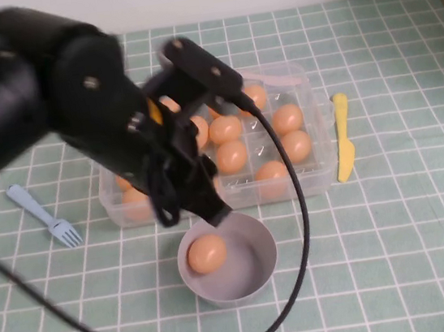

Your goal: Take an egg out of the egg box

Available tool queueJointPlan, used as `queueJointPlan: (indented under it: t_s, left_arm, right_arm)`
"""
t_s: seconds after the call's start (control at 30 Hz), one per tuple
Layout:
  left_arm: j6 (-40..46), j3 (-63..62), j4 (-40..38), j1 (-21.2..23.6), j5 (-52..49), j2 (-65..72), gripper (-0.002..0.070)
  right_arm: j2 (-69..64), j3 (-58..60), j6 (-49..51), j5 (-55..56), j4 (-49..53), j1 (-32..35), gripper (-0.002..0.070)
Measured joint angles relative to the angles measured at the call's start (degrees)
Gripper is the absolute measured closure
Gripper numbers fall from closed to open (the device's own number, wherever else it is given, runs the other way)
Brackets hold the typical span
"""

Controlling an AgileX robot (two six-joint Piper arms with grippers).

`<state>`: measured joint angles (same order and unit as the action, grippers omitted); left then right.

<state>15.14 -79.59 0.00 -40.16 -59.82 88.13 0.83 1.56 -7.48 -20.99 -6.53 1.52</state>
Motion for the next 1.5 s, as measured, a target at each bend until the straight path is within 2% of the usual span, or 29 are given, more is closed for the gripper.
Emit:
queueJointPlan:
  t_s: [0.07,0.13,0.23,0.47,0.7,0.97,1.23,1.33,1.5]
  left_arm:
    - [-0.45,0.0,0.0,0.0,-0.66,-3.58,0.0582]
    - [-0.55,0.0,0.0,0.0,-0.75,-6.87,0.0637]
    - [-0.68,1.75,0.0,0.0,2.01,-11.85,0.0666]
    - [-1.57,19.5,0.0,0.0,19.5,-27.54,0.0676]
    - [-9.27,42.58,-1.54,0.0,37.84,-40.65,0.0676]
    - [-10.4,50.91,-1.05,0.0,47.14,-46.29,0.0676]
    - [-7.59,63.19,-1.16,0.0,72.94,-48.44,0.0677]
    - [-3.72,67.96,-5.57,0.0,81.06,-49.7,0.0677]
    - [5.63,73.69,-19.5,1.24,87.84,-55.04,0.0677]
  right_arm:
    - [0.0,0.0,0.0,0.0,0.0,0.0,0.0694]
    - [0.0,0.0,0.0,0.0,0.0,0.0,0.0694]
    - [0.0,0.0,0.0,0.0,0.0,0.0,0.0694]
    - [0.0,0.0,0.0,0.0,0.0,0.0,0.0694]
    - [0.0,0.0,0.0,0.0,0.0,0.0,0.0694]
    - [0.0,0.0,0.0,0.0,-0.19,0.0,0.0694]
    - [0.0,0.0,0.0,0.0,-0.19,0.0,0.0694]
    - [0.0,0.0,0.0,0.0,-0.19,0.0,0.0694]
    - [0.0,0.0,0.0,0.0,-0.19,0.0,0.0694]
